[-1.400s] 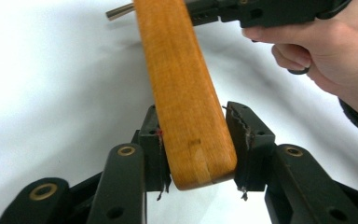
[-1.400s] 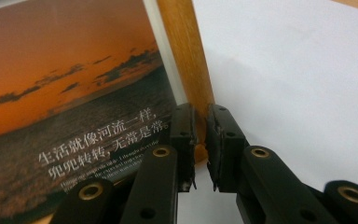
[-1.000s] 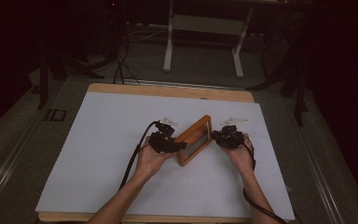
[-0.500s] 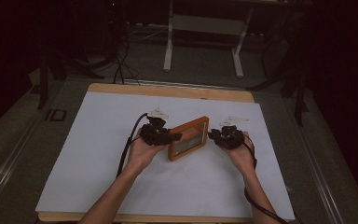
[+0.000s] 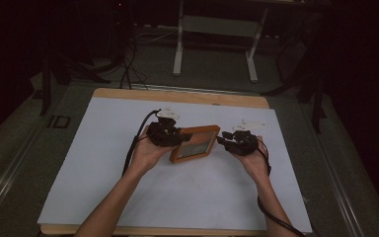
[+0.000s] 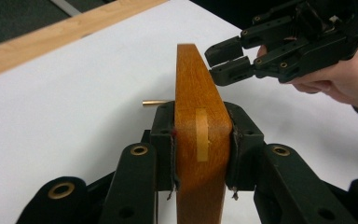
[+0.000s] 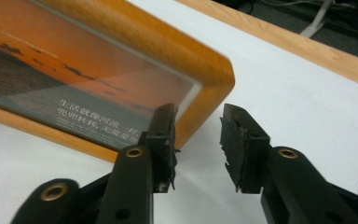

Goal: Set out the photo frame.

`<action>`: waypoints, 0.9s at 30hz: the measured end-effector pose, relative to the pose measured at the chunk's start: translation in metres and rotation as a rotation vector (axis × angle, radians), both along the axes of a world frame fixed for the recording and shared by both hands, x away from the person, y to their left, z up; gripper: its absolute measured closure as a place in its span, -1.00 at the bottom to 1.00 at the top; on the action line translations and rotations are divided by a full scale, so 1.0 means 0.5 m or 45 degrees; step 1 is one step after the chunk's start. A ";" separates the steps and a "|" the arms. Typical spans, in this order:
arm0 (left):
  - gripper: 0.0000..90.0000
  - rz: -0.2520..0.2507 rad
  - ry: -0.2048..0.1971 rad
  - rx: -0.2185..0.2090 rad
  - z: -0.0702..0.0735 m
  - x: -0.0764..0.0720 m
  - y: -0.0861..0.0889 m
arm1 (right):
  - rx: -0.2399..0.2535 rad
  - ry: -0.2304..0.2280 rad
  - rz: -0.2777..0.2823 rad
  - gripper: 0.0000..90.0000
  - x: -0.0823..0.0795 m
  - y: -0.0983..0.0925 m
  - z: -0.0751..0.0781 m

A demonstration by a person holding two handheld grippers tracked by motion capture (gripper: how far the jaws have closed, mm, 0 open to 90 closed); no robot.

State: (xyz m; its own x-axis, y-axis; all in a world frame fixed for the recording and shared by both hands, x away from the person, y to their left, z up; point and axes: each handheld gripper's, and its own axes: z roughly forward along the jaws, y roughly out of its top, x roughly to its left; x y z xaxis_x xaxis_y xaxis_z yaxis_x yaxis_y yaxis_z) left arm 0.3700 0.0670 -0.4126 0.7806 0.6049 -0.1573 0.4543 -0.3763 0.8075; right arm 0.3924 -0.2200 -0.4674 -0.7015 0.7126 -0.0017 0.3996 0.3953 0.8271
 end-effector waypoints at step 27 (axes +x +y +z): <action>0.53 -0.152 -0.097 0.164 0.052 0.002 -0.014 | 0.123 -0.133 0.338 -0.10 -0.012 0.080 0.048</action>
